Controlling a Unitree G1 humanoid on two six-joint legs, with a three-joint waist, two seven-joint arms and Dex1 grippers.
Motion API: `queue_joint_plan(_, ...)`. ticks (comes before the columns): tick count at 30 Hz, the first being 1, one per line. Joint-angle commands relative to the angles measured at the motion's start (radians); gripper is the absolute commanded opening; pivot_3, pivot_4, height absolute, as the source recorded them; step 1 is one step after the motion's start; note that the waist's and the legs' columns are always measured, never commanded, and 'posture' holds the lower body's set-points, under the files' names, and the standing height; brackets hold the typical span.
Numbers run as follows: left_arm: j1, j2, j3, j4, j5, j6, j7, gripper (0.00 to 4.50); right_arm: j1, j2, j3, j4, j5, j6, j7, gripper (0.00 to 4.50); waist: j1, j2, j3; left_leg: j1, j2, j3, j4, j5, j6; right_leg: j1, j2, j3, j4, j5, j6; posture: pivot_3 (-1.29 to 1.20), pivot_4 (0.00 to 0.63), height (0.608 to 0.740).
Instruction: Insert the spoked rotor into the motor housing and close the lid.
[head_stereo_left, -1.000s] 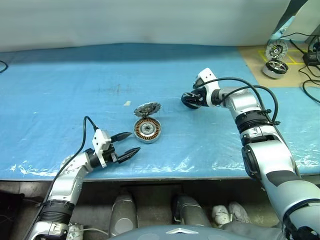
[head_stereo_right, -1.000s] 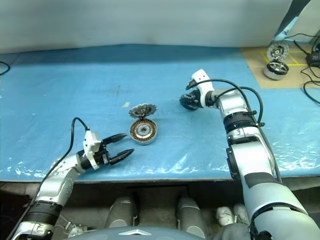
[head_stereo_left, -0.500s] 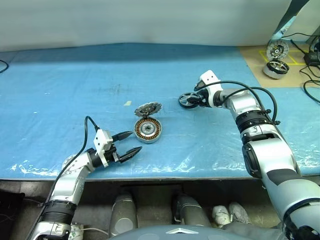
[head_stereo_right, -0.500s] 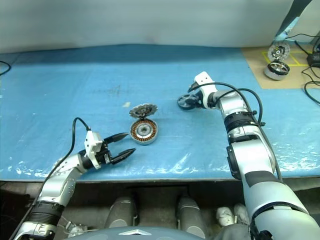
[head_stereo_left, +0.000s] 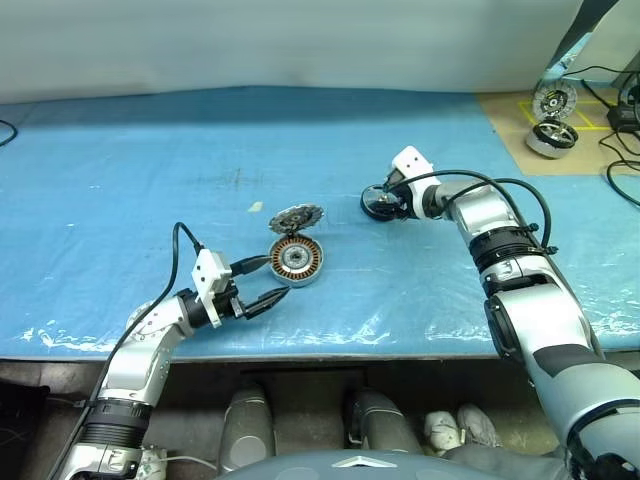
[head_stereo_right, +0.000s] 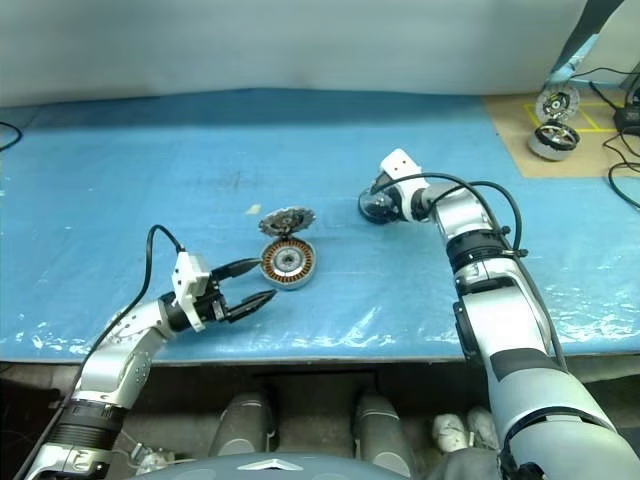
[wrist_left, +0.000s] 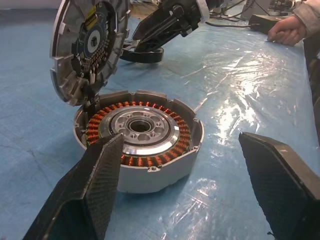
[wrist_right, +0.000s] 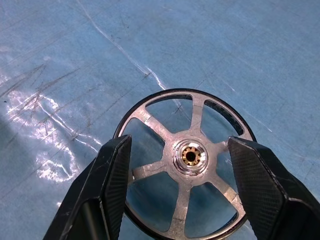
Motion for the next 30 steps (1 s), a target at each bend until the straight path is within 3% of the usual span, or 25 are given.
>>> queue_joint_plan(1, -0.008, 0.009, 0.001, -0.052, -0.009, 0.010, 0.006, 3.87, 0.019, -0.010, 0.009, -0.026, -0.009, 0.006, 0.005, 3.18, 0.000, 0.000, 0.000, 0.000, 0.000, 0.000, 0.000, 0.000, 0.000, 0.000, 0.000, 0.000, 0.000, 0.000, 0.000, 0.00, 0.150, 0.740)
queue_joint_plan(21, -0.008, 0.007, 0.008, 0.016, 0.002, -0.044, -0.021, 3.87, 0.048, -0.021, 0.023, -0.058, -0.014, 0.016, 0.006, 3.18, -0.001, 0.000, 0.000, 0.001, 0.000, 0.000, 0.001, 0.000, 0.000, 0.001, 0.000, 0.000, 0.000, 0.000, 0.000, 0.00, 0.150, 0.740)
queue_joint_plan(30, -0.016, 0.011, 0.005, 0.012, 0.000, -0.039, -0.020, 3.87, 0.049, -0.011, -0.041, -0.118, 0.059, 0.031, 0.011, 3.18, 0.000, 0.000, 0.000, 0.001, 0.000, 0.000, 0.001, 0.000, 0.000, 0.001, 0.000, 0.000, 0.000, 0.000, 0.000, 0.00, 0.150, 0.740)
